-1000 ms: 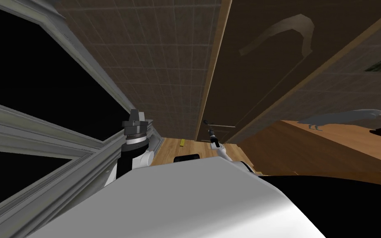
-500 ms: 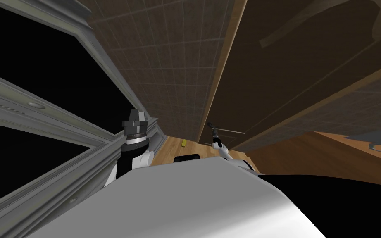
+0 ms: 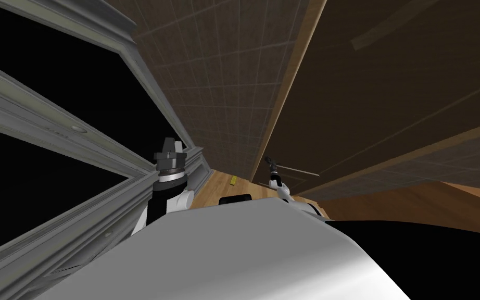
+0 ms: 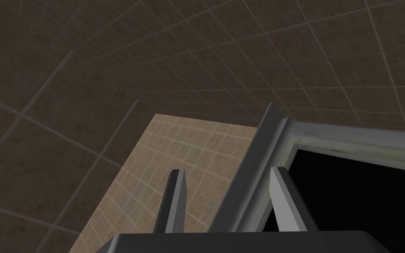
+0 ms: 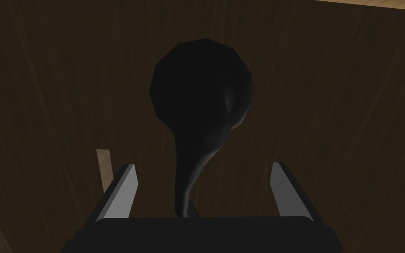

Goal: Pull the door open

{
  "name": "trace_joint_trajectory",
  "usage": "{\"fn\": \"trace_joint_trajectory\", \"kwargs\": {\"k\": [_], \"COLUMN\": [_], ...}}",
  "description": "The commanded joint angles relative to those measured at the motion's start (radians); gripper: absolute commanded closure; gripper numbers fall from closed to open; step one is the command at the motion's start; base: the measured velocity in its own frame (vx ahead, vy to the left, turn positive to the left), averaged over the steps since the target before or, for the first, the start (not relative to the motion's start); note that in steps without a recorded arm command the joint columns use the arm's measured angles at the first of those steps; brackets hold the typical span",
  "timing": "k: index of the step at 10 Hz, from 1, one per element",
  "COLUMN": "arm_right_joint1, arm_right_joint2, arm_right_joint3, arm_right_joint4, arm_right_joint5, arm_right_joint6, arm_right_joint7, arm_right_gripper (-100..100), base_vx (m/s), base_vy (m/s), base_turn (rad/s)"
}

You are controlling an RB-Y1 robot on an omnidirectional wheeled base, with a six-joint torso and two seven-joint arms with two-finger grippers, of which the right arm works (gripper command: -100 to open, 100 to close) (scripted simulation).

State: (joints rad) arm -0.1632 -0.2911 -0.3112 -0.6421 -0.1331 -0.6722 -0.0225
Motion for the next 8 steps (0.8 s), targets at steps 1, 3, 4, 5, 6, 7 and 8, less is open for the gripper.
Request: {"fn": "trace_joint_trajectory", "kwargs": {"k": [1, 3, 4, 5, 6, 7, 8], "arm_right_joint1": [0.005, 0.002, 0.002, 0.002, 0.002, 0.002, 0.002], "arm_right_joint2": [-0.004, -0.001, -0.001, -0.001, -0.001, -0.001, -0.001], "arm_right_joint3": [-0.024, -0.032, -0.032, -0.032, -0.032, -0.032, -0.032], "arm_right_joint4": [0.002, 0.01, 0.01, 0.01, 0.01, 0.01, 0.01], "arm_right_joint5": [-0.011, -0.014, -0.014, -0.014, -0.014, -0.014, -0.014], "arm_right_joint6": [-0.001, -0.005, -0.005, -0.005, -0.005, -0.005, -0.005], "arm_right_joint7": [0.009, 0.015, 0.015, 0.015, 0.015, 0.015, 0.015], "arm_right_gripper": [-100, -100, 100, 100, 100, 100, 100], "base_vx": [0.035, 0.019, -0.001, -0.005, -0.001, 0.0, 0.0], "base_vy": [-0.048, -0.052, 0.005, 0.015, 0.006, 0.0, 0.0], "base_turn": [0.258, 0.143, -0.044, -0.021, -0.001, 0.0, 0.0]}}
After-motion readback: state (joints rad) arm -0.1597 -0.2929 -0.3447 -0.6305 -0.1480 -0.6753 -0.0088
